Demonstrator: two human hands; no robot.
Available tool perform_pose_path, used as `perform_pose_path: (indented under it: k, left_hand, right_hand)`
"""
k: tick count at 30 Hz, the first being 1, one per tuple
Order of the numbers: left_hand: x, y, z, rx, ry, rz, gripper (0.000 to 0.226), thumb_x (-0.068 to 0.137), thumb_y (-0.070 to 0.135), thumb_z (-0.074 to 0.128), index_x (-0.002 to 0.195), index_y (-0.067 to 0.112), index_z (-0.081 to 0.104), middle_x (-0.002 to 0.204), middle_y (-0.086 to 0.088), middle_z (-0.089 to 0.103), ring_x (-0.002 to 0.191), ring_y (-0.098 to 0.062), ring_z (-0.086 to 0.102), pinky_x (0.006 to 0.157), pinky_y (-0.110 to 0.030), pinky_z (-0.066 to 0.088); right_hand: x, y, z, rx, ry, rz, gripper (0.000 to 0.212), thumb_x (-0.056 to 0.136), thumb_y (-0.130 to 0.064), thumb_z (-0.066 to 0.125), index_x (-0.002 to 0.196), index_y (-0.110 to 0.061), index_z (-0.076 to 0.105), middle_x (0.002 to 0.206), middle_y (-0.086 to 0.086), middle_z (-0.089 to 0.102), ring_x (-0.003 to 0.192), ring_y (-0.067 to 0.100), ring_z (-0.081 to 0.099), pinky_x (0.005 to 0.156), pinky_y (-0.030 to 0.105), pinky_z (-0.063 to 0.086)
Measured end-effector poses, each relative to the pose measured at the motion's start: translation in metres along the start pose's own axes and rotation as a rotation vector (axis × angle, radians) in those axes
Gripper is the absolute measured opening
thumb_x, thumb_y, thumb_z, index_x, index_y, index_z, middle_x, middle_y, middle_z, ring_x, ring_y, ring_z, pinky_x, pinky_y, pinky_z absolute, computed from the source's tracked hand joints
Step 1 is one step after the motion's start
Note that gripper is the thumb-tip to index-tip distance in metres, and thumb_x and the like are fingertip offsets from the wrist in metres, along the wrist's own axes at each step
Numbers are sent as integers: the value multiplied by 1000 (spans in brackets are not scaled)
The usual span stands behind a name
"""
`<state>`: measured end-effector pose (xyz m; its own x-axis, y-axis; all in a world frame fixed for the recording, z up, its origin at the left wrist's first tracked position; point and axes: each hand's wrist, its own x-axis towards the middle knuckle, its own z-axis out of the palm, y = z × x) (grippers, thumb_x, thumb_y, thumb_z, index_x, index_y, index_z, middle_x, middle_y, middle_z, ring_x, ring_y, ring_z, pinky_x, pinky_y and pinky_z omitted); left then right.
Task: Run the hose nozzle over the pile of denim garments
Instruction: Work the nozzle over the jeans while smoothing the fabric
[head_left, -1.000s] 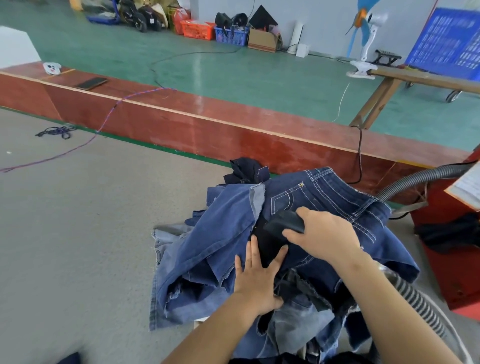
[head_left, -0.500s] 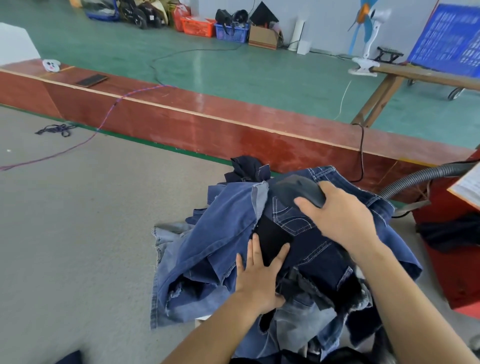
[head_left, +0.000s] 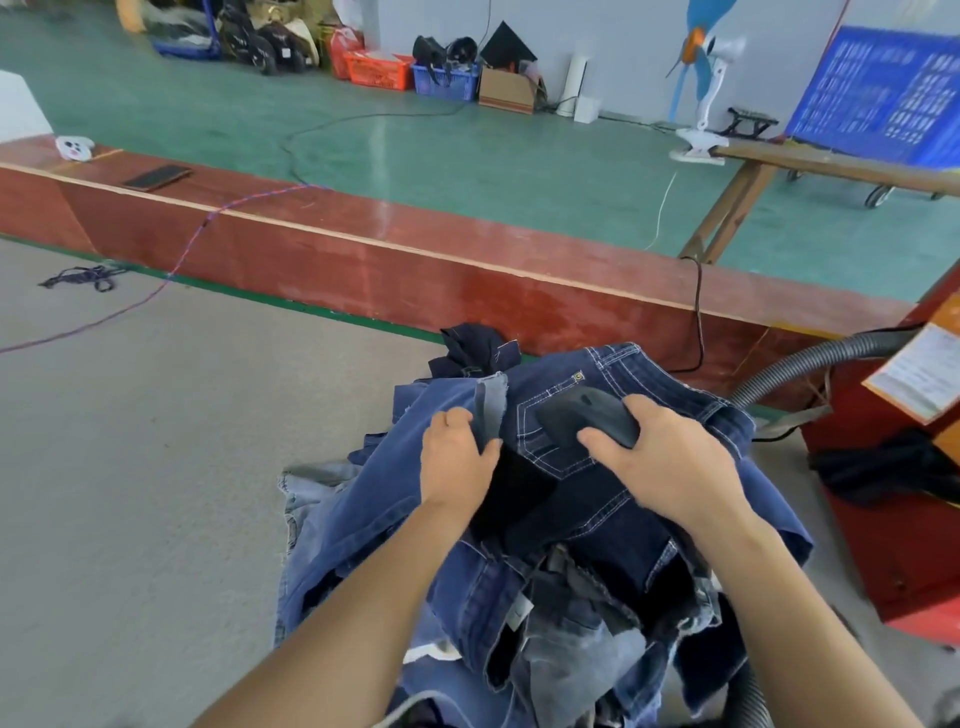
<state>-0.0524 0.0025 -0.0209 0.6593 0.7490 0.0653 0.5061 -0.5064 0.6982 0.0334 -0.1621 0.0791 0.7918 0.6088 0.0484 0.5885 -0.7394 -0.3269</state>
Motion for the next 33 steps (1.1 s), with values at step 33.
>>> perform_pose_path:
  k: [33]
  left_hand:
    - [-11,3,19,-1057,110,-484,29,92,-10,53,113,6,63,112,-9,65,103,-17,60,96,-30,48]
  right_hand:
    - [-4,24,-27,115,-167,30,35,80,-59,59,77,-25,52,54,-3,63,39,12,59,60,31,49]
